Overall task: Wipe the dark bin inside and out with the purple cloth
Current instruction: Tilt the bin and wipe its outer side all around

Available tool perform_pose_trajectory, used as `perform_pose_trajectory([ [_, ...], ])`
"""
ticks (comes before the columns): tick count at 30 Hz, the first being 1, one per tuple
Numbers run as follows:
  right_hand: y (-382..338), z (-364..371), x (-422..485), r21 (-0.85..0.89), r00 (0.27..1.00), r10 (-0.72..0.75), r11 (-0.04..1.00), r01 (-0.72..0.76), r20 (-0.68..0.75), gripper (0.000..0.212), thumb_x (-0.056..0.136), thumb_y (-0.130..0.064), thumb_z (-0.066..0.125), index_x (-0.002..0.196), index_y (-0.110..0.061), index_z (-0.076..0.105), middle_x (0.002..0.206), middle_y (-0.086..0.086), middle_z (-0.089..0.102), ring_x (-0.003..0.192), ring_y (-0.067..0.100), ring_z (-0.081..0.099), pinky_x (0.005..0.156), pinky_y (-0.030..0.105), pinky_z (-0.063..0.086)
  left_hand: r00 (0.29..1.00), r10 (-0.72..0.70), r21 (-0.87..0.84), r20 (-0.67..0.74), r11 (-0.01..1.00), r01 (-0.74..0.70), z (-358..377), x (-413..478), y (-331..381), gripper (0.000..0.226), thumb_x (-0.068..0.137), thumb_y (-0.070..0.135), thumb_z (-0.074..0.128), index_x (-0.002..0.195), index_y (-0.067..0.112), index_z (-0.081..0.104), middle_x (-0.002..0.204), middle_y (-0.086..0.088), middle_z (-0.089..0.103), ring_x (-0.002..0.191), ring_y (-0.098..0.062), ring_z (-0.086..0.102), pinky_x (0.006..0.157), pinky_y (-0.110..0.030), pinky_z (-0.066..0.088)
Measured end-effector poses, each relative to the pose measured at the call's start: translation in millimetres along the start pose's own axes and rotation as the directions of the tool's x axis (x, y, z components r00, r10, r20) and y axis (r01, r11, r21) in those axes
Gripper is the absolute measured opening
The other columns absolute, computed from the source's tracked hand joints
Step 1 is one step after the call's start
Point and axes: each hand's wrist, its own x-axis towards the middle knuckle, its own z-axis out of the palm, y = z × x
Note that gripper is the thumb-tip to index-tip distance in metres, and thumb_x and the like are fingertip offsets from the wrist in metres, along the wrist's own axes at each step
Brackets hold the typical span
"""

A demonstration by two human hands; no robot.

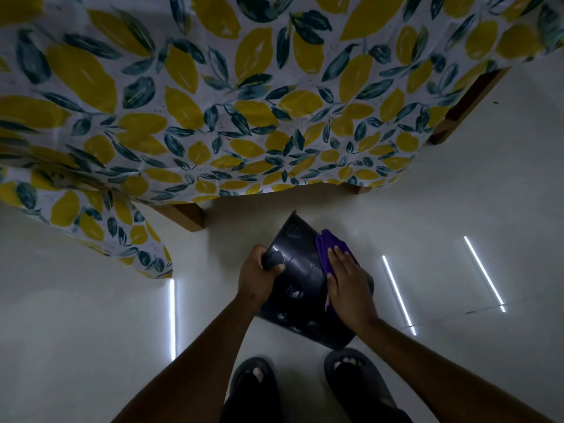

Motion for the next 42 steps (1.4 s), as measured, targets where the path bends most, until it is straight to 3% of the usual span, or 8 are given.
perform_pose_trajectory([
  [6,-10.3,14.0,-8.1,-0.289,0.971,-0.196,0.930,0.228,0.135,0.075,0.093,-0.026,0.048,0.152,-0.014,0.003,0.162,0.007,0.008,0.148,0.031,0.002,0.116,0.052,0.023,0.999,0.002,0.038,0.049,0.999,-0.004,-2.8,3.3,-1.4,0.032,0.084,0.020,0.068,0.110,0.016,0.050,0.106,0.000,0.059,0.101,-0.020,0.057,0.089,-0.035,0.051],
  [9,-13.2,8.8,12.9,-0.252,0.976,-0.177,0.946,0.205,0.129,0.069,0.097,-0.026,0.042,0.152,-0.020,0.002,0.162,0.002,0.009,0.149,0.025,0.004,0.116,0.048,0.026,0.998,0.010,0.042,0.056,0.999,-0.013,-4.8,5.4,-0.6,0.031,0.085,0.020,0.068,0.109,0.016,0.049,0.104,0.002,0.056,0.098,-0.017,0.054,0.082,-0.028,0.045],
  [14,-8.0,-1.0,27.2,-0.095,0.995,0.098,0.991,-0.095,0.033,0.052,0.102,-0.036,0.030,0.151,-0.023,0.019,0.158,0.007,0.025,0.144,0.027,0.025,0.113,0.046,0.031,0.999,-0.007,0.014,0.045,1.000,0.007,-2.6,3.1,-2.7,0.028,0.085,0.020,0.068,0.104,0.019,0.047,0.104,0.000,0.058,0.099,-0.019,0.056,0.084,-0.030,0.048],
  [19,-19.9,15.6,-14.9,-0.236,0.997,-0.072,0.969,0.073,0.011,0.055,0.099,-0.034,0.024,0.152,-0.022,0.014,0.160,0.007,0.018,0.146,0.030,0.017,0.115,0.051,0.024,0.999,0.004,0.051,0.037,0.999,-0.006,-0.9,4.4,-4.0,0.031,0.085,0.021,0.067,0.110,0.017,0.049,0.105,0.000,0.059,0.101,-0.021,0.058,0.084,-0.029,0.046],
  [22,-34.9,21.8,-5.5,-0.244,0.978,-0.203,0.947,0.210,0.054,0.062,0.097,-0.030,0.039,0.152,-0.030,0.010,0.162,0.003,0.010,0.148,0.027,0.007,0.116,0.051,0.016,0.999,0.033,0.074,0.042,0.997,-0.036,-1.4,6.5,-4.3,0.036,0.085,0.020,0.066,0.116,0.015,0.050,0.116,-0.006,0.062,0.102,-0.019,0.057,0.085,-0.029,0.046],
  [24,-39.5,17.1,14.9,-0.213,0.979,-0.192,0.956,0.203,0.072,0.073,0.094,-0.027,0.049,0.152,-0.030,0.004,0.162,0.000,0.008,0.149,0.024,0.004,0.118,0.050,0.015,0.998,0.047,0.080,0.041,0.996,-0.050,-2.0,6.9,-3.5,0.038,0.085,0.020,0.066,0.118,0.014,0.050,0.120,-0.007,0.062,0.104,-0.020,0.057,0.088,-0.030,0.047],
  [32,-10.9,2.7,29.4,-0.033,0.997,0.080,0.996,-0.079,0.003,0.055,0.101,-0.037,0.034,0.151,-0.017,0.023,0.157,0.008,0.028,0.143,0.025,0.028,0.115,0.045,0.028,0.999,0.015,0.023,0.042,1.000,-0.016,-3.8,2.4,-1.2,0.034,0.083,0.017,0.068,0.112,0.011,0.052,0.103,-0.003,0.060,0.096,-0.021,0.058,0.080,-0.029,0.046],
  [42,-29.4,15.7,-0.6,-0.245,0.989,-0.145,0.958,0.149,0.033,0.058,0.097,-0.037,0.015,0.153,-0.026,0.004,0.162,0.001,0.012,0.148,0.024,0.010,0.113,0.048,0.020,0.997,0.043,0.079,0.058,0.996,-0.048,-6.3,6.9,-3.9,0.035,0.085,0.022,0.067,0.114,0.014,0.050,0.113,-0.006,0.063,0.097,-0.018,0.056,0.082,-0.029,0.046],
])
